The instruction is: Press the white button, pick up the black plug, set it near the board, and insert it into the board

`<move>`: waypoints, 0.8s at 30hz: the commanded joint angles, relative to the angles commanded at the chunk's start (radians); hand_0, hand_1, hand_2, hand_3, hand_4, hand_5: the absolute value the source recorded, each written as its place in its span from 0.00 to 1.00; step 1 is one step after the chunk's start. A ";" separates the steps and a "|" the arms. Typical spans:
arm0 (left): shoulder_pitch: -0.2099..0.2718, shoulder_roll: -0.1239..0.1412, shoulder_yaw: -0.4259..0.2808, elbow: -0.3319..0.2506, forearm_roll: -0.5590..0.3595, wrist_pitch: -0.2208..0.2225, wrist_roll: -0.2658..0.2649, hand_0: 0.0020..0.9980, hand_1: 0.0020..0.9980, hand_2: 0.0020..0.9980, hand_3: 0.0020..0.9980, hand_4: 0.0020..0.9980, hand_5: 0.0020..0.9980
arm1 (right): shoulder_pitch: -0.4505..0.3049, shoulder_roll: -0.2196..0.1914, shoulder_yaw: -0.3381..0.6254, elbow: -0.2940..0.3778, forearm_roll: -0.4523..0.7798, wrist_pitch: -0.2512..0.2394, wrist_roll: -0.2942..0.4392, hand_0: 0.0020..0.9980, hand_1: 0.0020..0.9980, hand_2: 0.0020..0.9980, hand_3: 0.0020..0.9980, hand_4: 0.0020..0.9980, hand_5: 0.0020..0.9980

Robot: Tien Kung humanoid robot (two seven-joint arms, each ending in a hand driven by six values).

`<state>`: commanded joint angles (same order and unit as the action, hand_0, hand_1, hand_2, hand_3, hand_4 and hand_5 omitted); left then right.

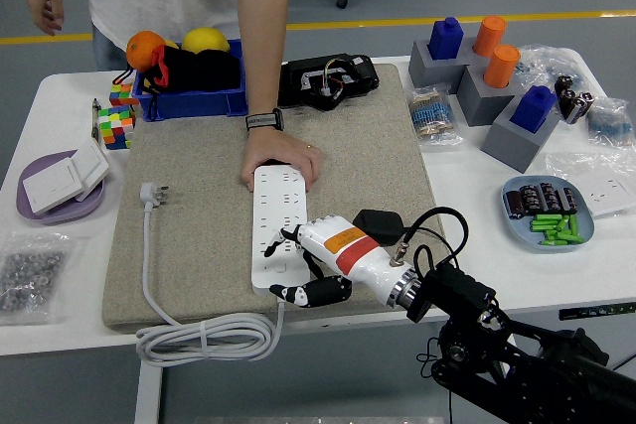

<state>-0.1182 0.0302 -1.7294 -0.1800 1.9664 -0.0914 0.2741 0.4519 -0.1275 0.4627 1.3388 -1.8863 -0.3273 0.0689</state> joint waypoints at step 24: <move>-0.001 -0.001 -0.001 0.000 0.000 0.001 -0.001 0.83 0.79 0.75 0.79 0.57 0.48 | -0.094 0.001 0.336 -0.003 0.099 0.183 -0.038 0.92 0.92 0.91 0.90 1.00 0.38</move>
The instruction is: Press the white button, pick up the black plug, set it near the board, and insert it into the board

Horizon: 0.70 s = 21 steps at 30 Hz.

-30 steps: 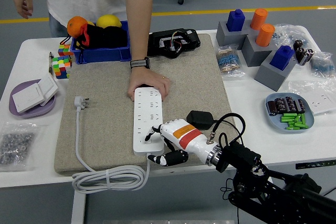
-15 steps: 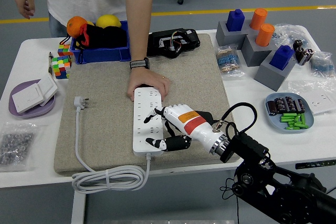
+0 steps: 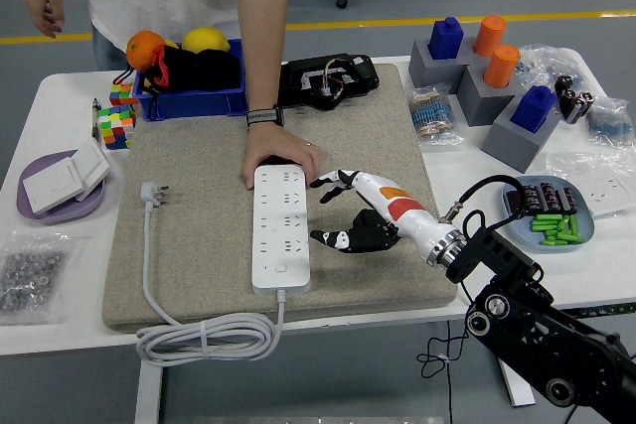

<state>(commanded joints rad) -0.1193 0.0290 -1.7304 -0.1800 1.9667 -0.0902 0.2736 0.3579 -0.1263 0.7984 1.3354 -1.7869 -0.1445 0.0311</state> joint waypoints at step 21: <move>0.001 -0.002 0.003 0.000 -0.001 0.000 -0.001 0.82 0.79 0.75 0.79 0.57 0.48 | -0.062 -0.010 0.107 -0.069 -0.039 -0.048 0.048 0.86 0.89 0.87 0.51 1.00 0.27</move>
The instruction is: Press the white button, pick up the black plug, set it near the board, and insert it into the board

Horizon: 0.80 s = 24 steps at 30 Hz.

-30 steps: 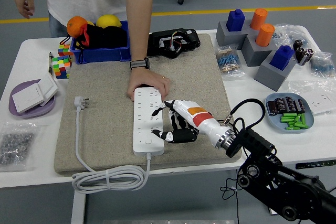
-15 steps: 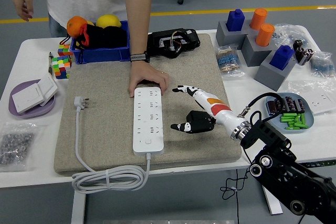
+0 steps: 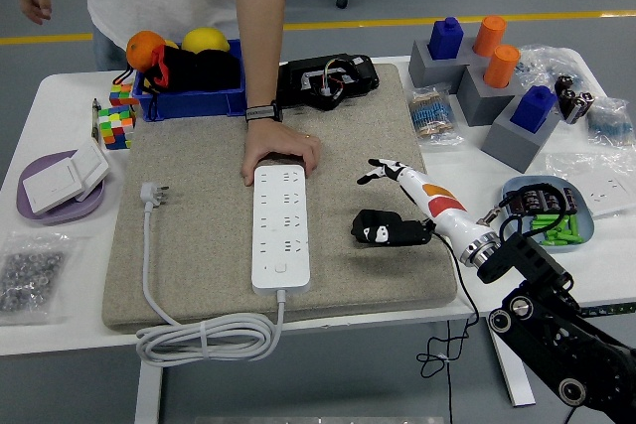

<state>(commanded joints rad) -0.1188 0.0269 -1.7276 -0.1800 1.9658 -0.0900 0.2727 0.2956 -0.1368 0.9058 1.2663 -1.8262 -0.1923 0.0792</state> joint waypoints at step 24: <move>-0.003 -0.001 0.009 0.000 -0.007 0.000 -0.001 0.83 0.79 0.75 0.79 0.57 0.48 | 0.005 -0.001 -0.029 -0.122 -0.017 -0.005 0.020 0.79 0.83 0.79 0.44 0.99 0.22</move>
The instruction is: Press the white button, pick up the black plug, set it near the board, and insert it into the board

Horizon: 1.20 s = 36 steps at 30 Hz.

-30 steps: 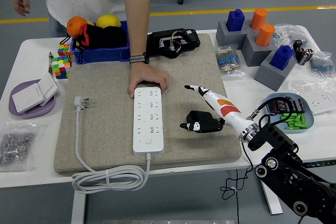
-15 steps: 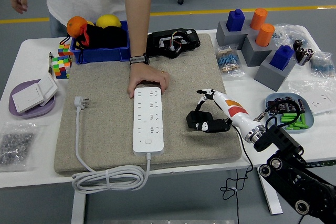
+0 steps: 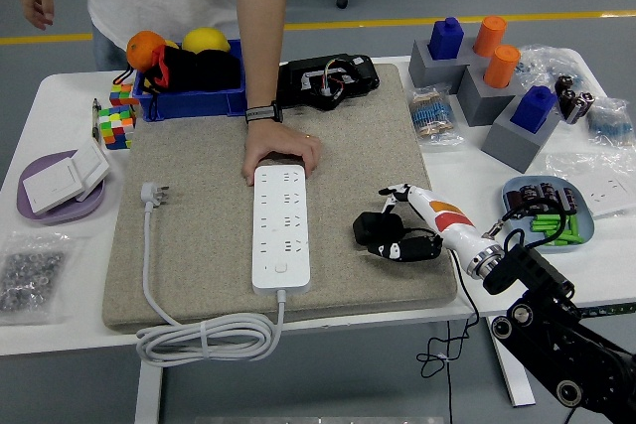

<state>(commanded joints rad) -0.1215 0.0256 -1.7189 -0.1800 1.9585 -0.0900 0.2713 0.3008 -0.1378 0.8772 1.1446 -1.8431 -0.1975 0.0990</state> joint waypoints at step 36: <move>0.002 0.002 0.001 0.000 0.003 -0.002 0.002 0.83 0.79 0.75 0.79 0.58 0.48 | 0.009 -0.003 -0.037 -0.030 0.015 -0.049 0.076 0.31 0.39 0.40 0.49 0.83 0.00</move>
<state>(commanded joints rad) -0.1199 0.0280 -1.7182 -0.1800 1.9617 -0.0924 0.2730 0.3093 -0.1412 0.8400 1.1143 -1.8286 -0.2466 0.1745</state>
